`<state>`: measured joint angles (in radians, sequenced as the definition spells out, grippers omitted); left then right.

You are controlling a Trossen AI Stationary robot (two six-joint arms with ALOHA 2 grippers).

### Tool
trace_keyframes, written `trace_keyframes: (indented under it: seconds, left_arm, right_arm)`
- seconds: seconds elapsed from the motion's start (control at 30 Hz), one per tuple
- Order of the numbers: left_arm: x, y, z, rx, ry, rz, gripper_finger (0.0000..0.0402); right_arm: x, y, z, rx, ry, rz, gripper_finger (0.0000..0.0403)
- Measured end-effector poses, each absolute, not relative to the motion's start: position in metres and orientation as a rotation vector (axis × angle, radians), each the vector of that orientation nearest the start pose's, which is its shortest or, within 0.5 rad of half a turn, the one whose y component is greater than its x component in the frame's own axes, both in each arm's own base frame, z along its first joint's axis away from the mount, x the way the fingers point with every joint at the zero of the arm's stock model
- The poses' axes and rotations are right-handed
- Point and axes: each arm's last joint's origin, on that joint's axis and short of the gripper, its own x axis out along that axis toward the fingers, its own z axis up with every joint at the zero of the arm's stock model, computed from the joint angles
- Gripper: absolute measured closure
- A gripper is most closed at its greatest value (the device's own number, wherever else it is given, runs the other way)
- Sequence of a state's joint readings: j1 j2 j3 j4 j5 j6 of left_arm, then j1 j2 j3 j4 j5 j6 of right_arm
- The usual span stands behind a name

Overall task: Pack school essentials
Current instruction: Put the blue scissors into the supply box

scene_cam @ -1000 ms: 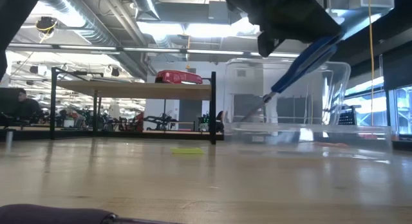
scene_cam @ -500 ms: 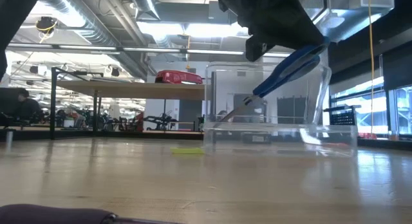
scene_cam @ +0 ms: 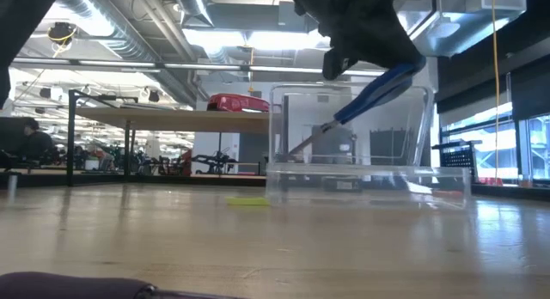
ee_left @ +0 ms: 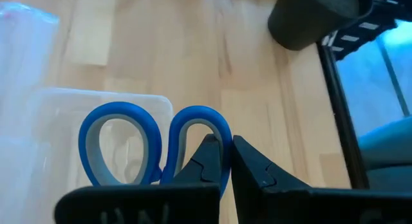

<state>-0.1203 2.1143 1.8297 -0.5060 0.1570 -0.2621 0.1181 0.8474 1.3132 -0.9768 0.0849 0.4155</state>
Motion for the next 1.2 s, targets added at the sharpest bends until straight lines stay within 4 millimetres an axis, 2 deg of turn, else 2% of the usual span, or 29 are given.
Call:
trace_keyframes:
  seconds: [0.33, 0.47, 0.73, 1.07, 1.2]
  left_arm:
    - [0.471, -0.058, 0.247, -0.213, 0.837, -0.046, 0.0401]
    - [0.469, -0.057, 0.241, -0.199, 0.848, -0.015, 0.0401]
    - [0.47, -0.058, 0.241, -0.198, 0.839, -0.015, 0.04]
    - [0.474, -0.061, 0.267, -0.204, 0.784, -0.051, 0.04]
    - [0.475, -0.065, 0.263, -0.207, 0.79, -0.075, 0.04]
  right_arm:
    - [0.121, 0.012, 0.418, 0.345, 0.507, -0.071, 0.0382]
    - [0.121, 0.012, 0.418, 0.326, 0.507, -0.066, 0.0382]
    - [0.121, 0.012, 0.418, 0.324, 0.506, -0.065, 0.0382]
    - [0.121, 0.012, 0.418, 0.324, 0.507, -0.065, 0.0382]
    - [0.121, 0.012, 0.418, 0.32, 0.507, -0.064, 0.0382]
